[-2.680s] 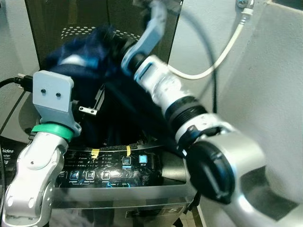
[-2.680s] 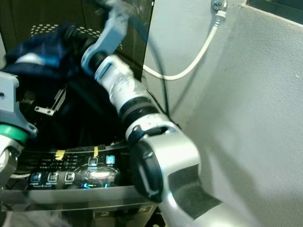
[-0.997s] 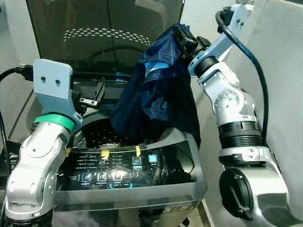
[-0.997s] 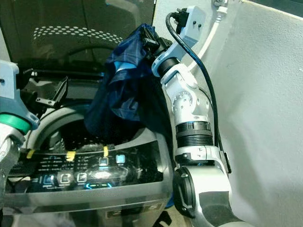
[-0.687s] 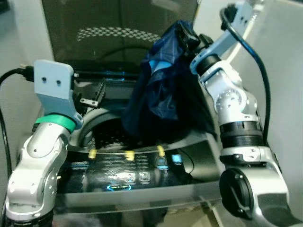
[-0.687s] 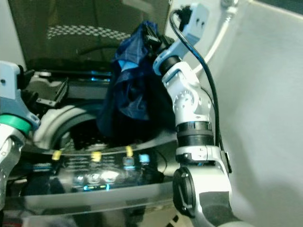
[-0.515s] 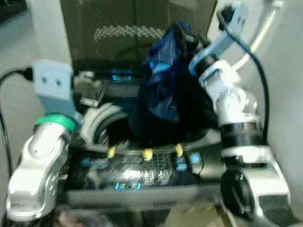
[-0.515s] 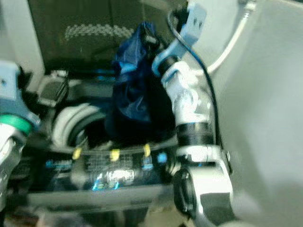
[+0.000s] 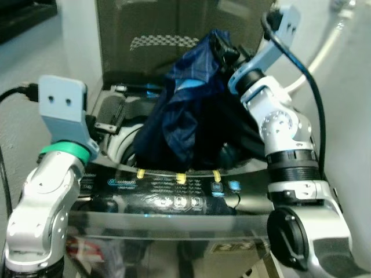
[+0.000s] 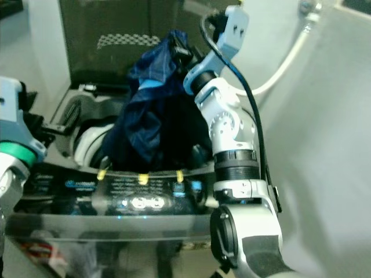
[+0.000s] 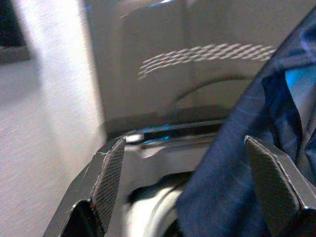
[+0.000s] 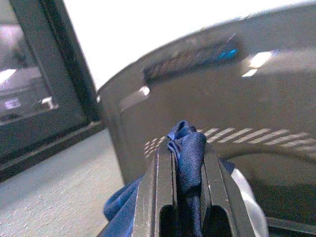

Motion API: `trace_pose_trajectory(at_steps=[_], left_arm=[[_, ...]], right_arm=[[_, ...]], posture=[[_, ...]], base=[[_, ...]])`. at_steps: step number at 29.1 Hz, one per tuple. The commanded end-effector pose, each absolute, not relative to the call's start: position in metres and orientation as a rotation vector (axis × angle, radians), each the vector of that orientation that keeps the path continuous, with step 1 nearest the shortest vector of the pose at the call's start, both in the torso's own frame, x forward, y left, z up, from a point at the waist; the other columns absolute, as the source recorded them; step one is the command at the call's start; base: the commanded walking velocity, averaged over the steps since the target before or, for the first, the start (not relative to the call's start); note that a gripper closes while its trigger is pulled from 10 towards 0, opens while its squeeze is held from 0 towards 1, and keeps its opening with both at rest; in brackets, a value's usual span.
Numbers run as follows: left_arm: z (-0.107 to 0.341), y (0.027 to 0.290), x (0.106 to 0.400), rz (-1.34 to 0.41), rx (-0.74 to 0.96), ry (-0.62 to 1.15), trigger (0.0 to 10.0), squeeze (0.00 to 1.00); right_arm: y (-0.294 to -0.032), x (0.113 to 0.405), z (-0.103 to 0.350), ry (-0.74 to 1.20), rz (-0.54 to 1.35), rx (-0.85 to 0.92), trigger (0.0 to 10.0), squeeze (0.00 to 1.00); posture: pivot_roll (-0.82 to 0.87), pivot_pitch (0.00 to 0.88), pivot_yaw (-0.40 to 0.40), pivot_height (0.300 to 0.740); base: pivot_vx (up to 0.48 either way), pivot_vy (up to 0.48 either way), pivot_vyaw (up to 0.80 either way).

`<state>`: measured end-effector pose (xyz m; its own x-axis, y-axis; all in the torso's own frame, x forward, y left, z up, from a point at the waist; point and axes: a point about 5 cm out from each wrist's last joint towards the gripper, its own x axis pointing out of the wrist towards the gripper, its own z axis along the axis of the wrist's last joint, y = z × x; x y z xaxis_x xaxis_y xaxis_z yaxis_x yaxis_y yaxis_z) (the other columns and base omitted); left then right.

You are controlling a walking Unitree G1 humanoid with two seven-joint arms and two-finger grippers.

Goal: Clothes washing

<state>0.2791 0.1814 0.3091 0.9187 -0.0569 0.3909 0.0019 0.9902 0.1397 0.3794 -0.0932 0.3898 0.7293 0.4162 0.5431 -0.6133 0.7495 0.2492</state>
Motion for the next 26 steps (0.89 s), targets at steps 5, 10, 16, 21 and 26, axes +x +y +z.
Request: trace_pose_trajectory(at_steps=[5,10,16,21,26], left_arm=[[0.310,0.182,0.277,-0.027,0.165,-0.430,10.0,0.00],[0.306,0.185,0.277,-0.019,0.238,-0.408,10.0,0.00],[0.304,0.177,0.279,-0.046,0.244,-0.400,10.0,0.00],[0.304,0.176,0.275,-0.038,0.253,-0.401,10.0,0.00],[0.302,0.183,0.270,-0.010,0.255,-0.399,10.0,0.00]], right_arm=[[-0.086,0.371,0.408,-0.553,0.643,0.427,10.0,0.00],[-0.042,0.372,0.405,-0.439,0.852,0.248,10.0,0.00],[-0.017,0.359,0.457,-0.549,0.972,0.429,10.0,0.00],[-0.072,0.331,0.547,-0.794,1.034,1.215,10.0,0.00],[-0.057,0.344,0.528,-0.668,1.041,1.074,10.0,0.00]], posture=[[0.05,0.030,-0.055,0.740],[0.03,0.042,-0.043,0.740],[0.04,0.053,-0.055,0.740],[0.06,0.060,-0.079,0.740],[0.06,0.060,-0.084,0.740]], base=[[0.000,0.000,0.00],[0.000,0.000,0.00],[0.000,0.000,0.00],[0.000,0.000,0.00],[0.000,0.000,0.00]])
